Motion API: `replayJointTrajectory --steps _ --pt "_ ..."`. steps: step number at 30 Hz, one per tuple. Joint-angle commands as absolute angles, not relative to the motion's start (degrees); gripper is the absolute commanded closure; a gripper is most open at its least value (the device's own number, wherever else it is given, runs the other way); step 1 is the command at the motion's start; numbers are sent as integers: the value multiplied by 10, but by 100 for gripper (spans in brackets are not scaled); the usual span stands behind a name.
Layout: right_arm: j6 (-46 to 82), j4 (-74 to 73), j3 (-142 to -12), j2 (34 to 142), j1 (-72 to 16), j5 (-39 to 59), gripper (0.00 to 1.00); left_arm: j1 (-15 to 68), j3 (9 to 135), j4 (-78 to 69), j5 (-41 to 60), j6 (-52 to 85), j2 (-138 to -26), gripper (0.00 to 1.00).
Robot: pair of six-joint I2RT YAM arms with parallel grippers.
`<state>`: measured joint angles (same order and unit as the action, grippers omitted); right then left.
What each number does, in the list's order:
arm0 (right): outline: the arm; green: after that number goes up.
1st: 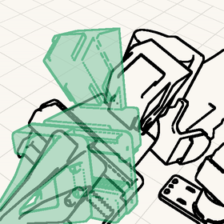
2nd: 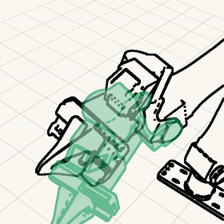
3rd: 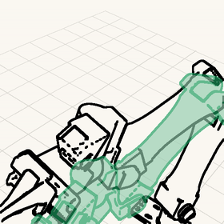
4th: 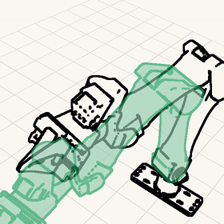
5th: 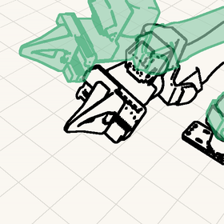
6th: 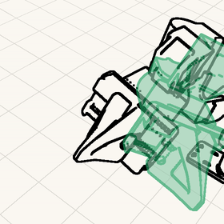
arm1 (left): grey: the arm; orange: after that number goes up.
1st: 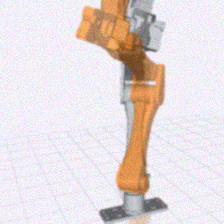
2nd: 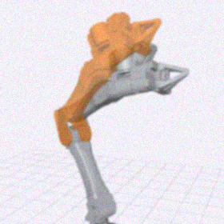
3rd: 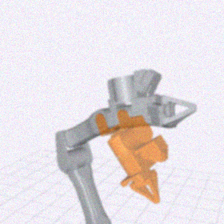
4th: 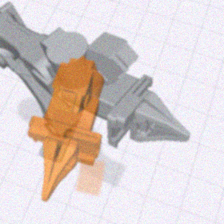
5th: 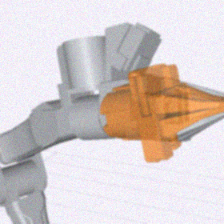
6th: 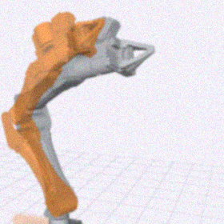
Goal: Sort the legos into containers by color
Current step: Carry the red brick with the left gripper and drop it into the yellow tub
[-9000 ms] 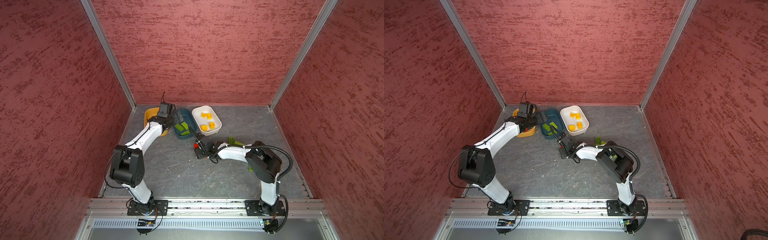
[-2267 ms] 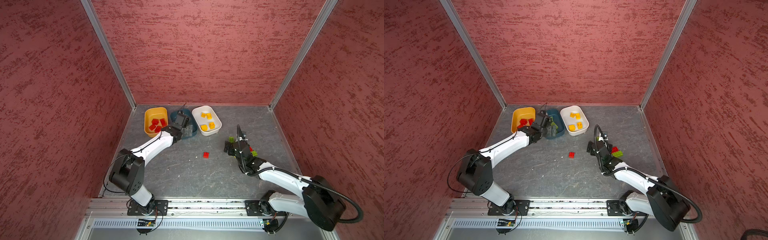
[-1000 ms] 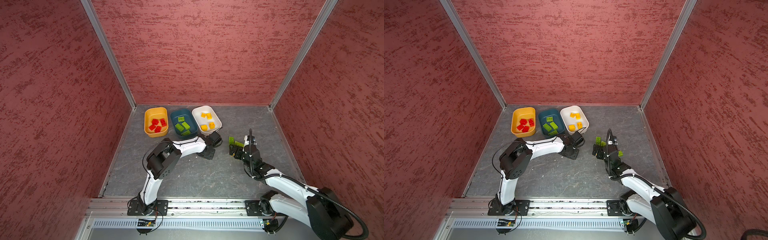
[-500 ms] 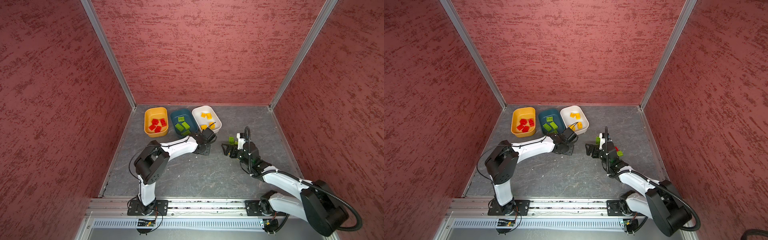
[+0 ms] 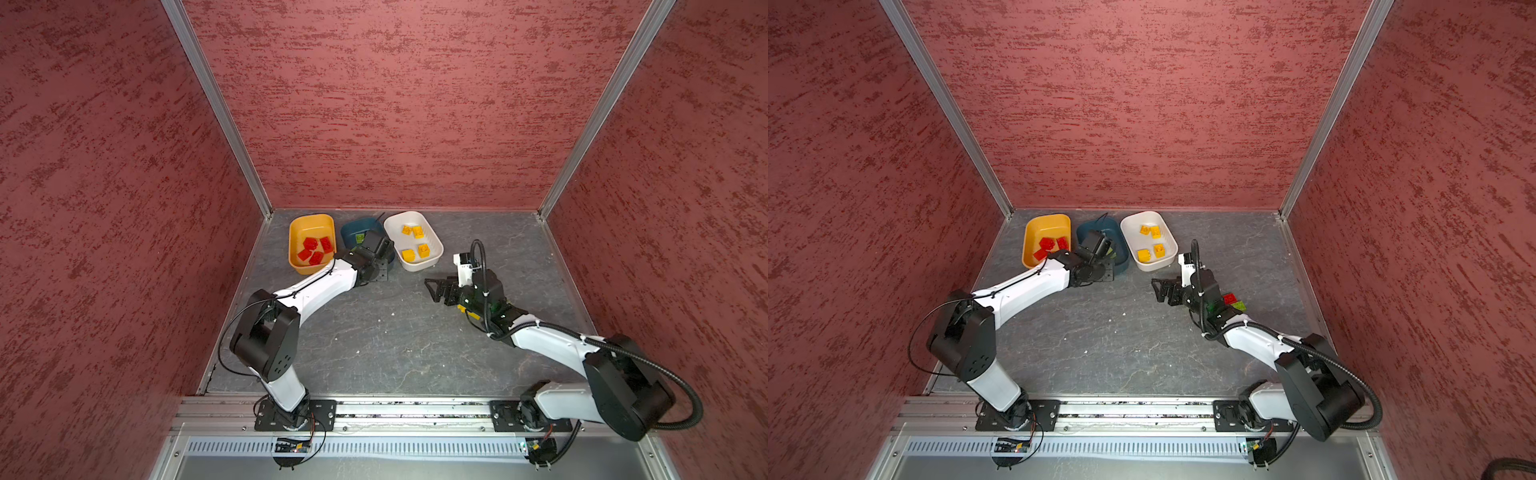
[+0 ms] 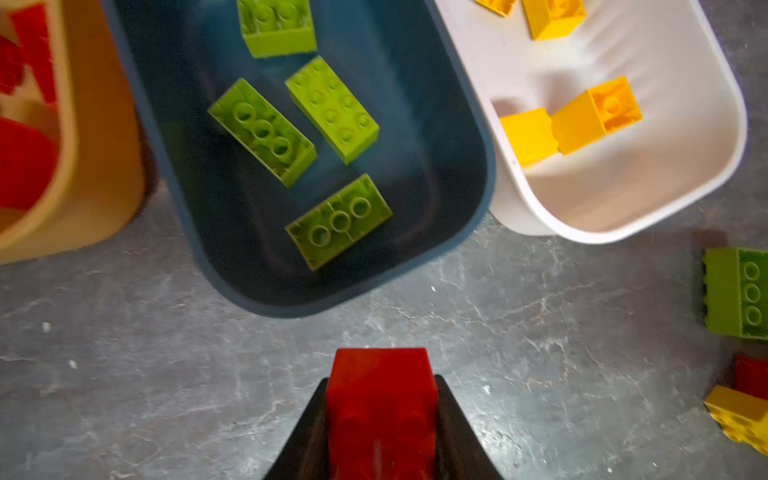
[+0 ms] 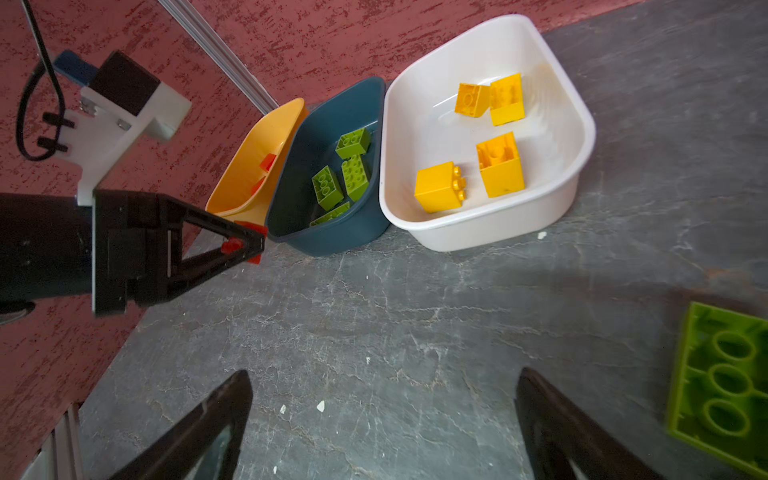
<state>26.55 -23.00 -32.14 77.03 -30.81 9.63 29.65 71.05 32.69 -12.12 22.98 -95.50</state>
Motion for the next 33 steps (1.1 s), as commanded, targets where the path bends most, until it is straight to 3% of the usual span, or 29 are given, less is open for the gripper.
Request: replayJointTrajectory --steps 1,13,23,30,33 --pt "260 -255 -342 785 -318 101 1 260 702 293 -148 200 -941 72" --pt "279 -219 -353 793 -323 16 1 131 737 232 -186 173 -999 70" --pt "298 -200 -335 768 -323 -30 1 82 845 253 -229 159 -1113 70" --pt "311 -182 -319 746 -324 -72 1 60 872 284 -201 168 -1128 56" --pt "331 -176 -307 736 -323 -121 1 61 868 288 -196 166 -1114 40"
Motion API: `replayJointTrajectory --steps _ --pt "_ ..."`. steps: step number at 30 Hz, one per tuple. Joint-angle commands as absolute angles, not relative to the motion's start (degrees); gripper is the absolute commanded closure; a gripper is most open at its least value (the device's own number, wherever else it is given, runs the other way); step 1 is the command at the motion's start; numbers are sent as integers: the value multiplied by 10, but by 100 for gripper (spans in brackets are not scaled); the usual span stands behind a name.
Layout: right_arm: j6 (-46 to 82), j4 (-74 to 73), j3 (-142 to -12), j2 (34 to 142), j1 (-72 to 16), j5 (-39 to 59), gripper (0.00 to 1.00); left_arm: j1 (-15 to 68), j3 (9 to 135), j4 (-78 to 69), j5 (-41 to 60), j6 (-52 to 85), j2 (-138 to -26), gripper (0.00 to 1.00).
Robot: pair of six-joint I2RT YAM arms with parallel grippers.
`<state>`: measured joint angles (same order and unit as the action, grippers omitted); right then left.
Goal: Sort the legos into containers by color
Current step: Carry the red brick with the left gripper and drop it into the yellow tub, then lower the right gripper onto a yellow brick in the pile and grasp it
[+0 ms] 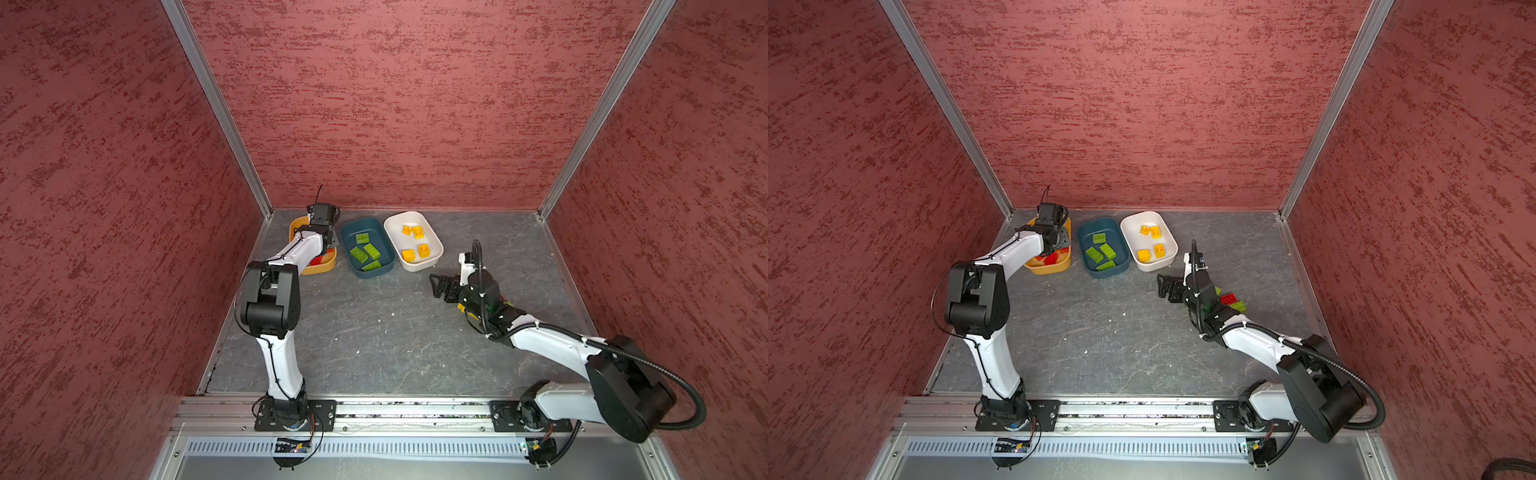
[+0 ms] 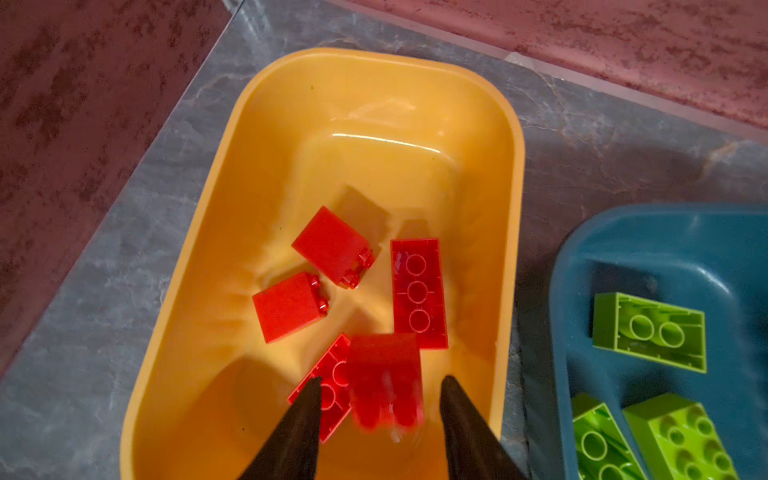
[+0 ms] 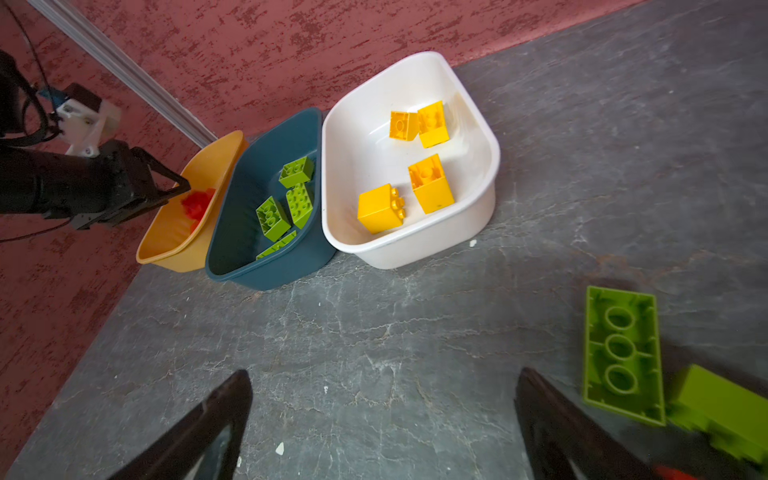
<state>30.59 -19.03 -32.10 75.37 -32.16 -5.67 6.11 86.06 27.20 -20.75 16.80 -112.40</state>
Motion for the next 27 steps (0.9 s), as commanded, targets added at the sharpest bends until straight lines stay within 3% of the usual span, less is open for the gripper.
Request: replayJointTrajectory --steps 1,9,15,21,27 --pt "336 -174 -303 733 -322 -134 1 62 863 288 -192 167 -1107 37" --pt "340 3 -316 680 -281 -160 1 68 822 270 -138 174 -1043 10" --pt "373 139 -297 613 -252 -117 7 79 805 264 -129 181 -1014 0" --pt "411 171 -286 615 -208 -63 18 81 800 260 -118 186 -1009 0" --pt "421 193 -358 735 -206 -81 26 81 795 265 -128 188 -1004 0"
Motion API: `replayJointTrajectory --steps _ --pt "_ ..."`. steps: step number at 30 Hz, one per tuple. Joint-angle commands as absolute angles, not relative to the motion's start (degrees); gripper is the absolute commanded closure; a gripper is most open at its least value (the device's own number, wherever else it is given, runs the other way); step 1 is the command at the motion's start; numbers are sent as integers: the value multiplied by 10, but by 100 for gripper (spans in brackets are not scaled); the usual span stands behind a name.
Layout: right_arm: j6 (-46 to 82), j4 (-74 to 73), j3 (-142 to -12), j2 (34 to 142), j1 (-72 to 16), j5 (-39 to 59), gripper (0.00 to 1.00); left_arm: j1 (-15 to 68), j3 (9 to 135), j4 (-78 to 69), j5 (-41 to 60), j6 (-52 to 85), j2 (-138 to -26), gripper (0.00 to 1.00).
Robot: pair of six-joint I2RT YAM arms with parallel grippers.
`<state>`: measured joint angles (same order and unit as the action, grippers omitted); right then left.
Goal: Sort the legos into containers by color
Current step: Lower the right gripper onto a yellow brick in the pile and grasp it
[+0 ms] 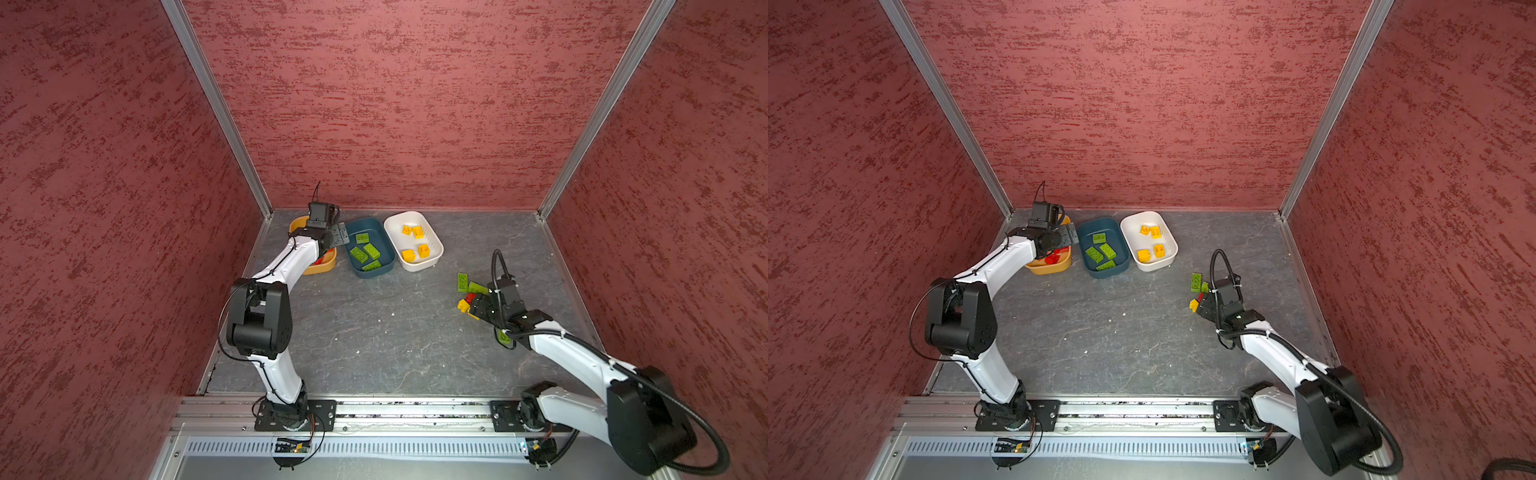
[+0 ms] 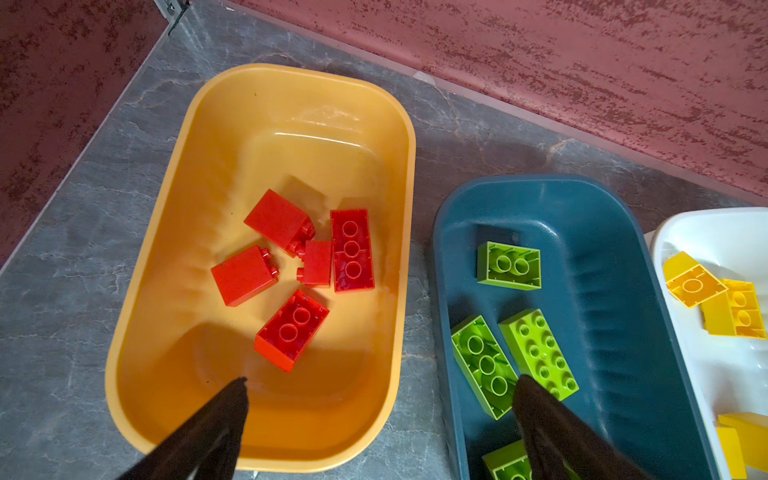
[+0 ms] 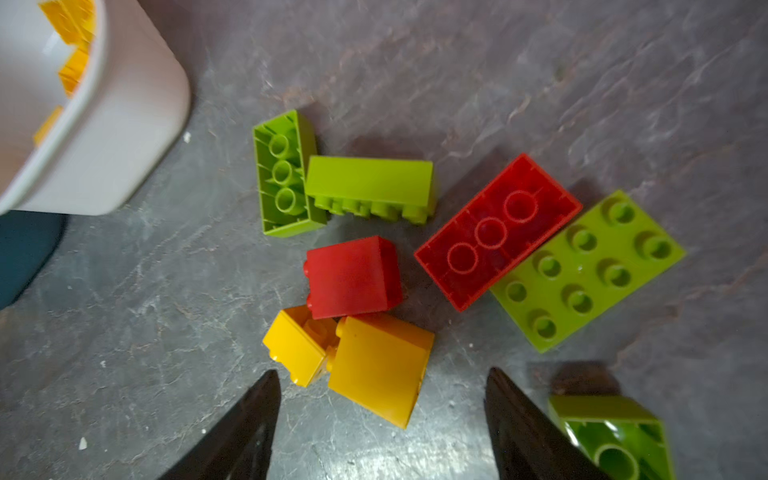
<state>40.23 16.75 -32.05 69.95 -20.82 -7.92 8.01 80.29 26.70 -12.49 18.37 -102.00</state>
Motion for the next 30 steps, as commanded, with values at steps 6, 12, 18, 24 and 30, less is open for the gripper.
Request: replayJointTrajectory --steps 6,12,18,24,30 --pt "426 191 -384 805 -206 -99 41 79 773 265 -141 182 -992 0" --pt "414 185 -382 817 -207 -94 52 76 765 268 -142 183 -994 1" --pt "403 193 -371 798 -207 -100 51 76 768 267 -133 191 -1002 0" --pt "385 190 -373 830 -209 -59 42 76 771 266 -125 196 -1004 1" --pt "362 174 -387 843 -219 -40 54 76 764 265 -124 195 -991 0"
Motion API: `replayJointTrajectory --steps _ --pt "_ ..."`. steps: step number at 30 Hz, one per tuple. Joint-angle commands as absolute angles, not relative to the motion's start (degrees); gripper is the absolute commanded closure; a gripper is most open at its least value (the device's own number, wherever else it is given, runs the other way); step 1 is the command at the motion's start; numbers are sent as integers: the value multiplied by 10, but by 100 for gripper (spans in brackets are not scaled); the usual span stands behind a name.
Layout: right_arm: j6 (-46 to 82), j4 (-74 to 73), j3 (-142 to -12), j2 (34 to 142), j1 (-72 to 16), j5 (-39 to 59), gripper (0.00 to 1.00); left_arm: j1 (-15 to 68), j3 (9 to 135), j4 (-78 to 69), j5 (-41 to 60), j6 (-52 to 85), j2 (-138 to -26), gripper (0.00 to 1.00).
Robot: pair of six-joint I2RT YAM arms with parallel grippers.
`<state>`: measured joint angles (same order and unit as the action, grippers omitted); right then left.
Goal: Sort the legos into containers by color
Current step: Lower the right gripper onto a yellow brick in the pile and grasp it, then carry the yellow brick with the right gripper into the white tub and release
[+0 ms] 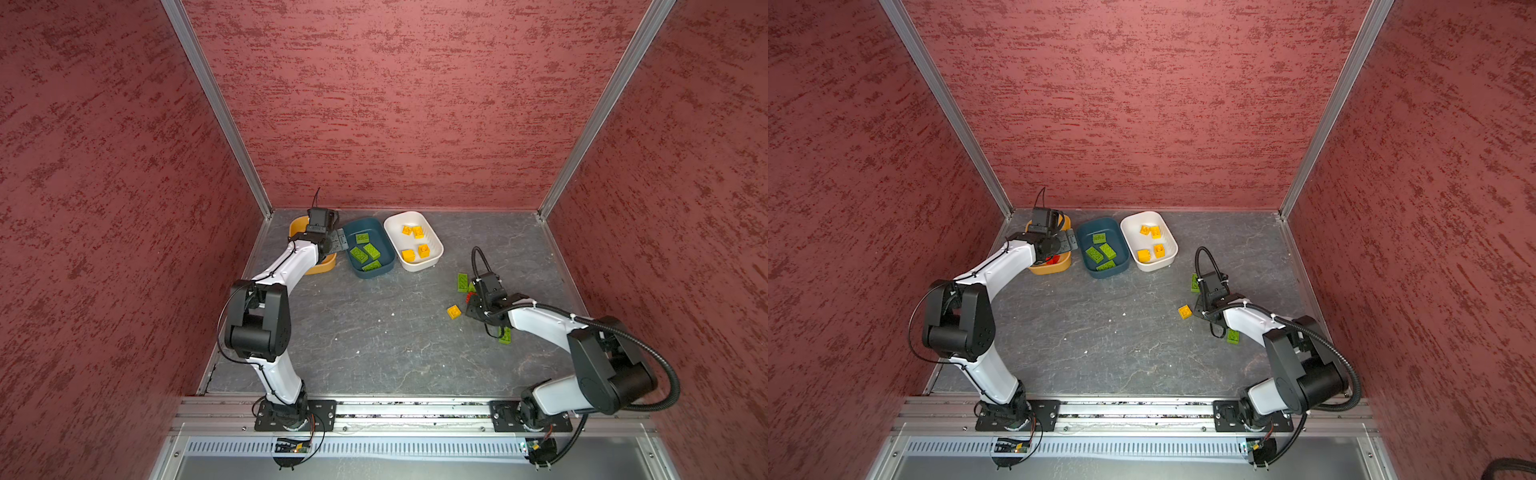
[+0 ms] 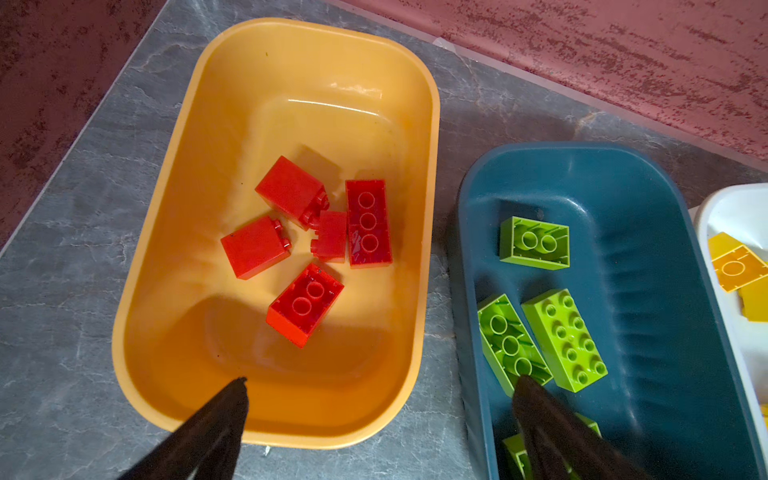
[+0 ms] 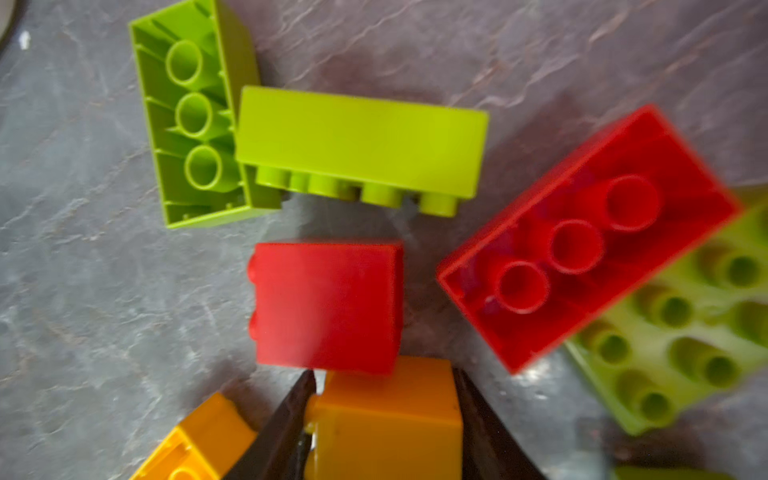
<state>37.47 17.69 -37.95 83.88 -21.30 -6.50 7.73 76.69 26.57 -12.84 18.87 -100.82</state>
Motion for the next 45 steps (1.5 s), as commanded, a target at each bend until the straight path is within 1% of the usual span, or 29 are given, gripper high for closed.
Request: replayJointTrajectory --steps 1,6,10,15,19,24,29,34,38,40,41,43,45 --pt "353 161 -386 840 -221 -27 55 76 761 263 -122 194 -988 1" --pt "344 99 -393 842 -229 42 58 77 751 253 -110 193 -978 1" --pt "343 80 -415 836 -234 56 59 79 741 241 -91 185 -964 1" --pt "291 61 -460 817 -238 77 60 84 722 222 -68 183 -936 1" --pt "245 25 -505 830 -238 94 61 92 687 194 -1 203 -908 1" --pt "226 -8 -574 890 -238 128 63 113 650 188 2 204 -863 1" --pt "195 3 -662 961 -238 140 63 116 618 171 16 202 -821 1" --pt "185 11 -754 1055 -238 147 61 116 608 162 20 211 -818 1" --pt "186 25 -839 1132 -238 148 59 119 611 158 41 216 -831 1" --pt "175 37 -886 1172 -238 168 57 121 613 156 53 213 -836 0" --pt "171 46 -914 1195 -237 180 55 122 615 154 59 212 -837 1" --pt "165 54 -960 1230 -238 189 46 126 618 154 64 209 -842 1" --pt "161 51 -993 1252 -238 174 37 130 621 155 62 207 -847 1"
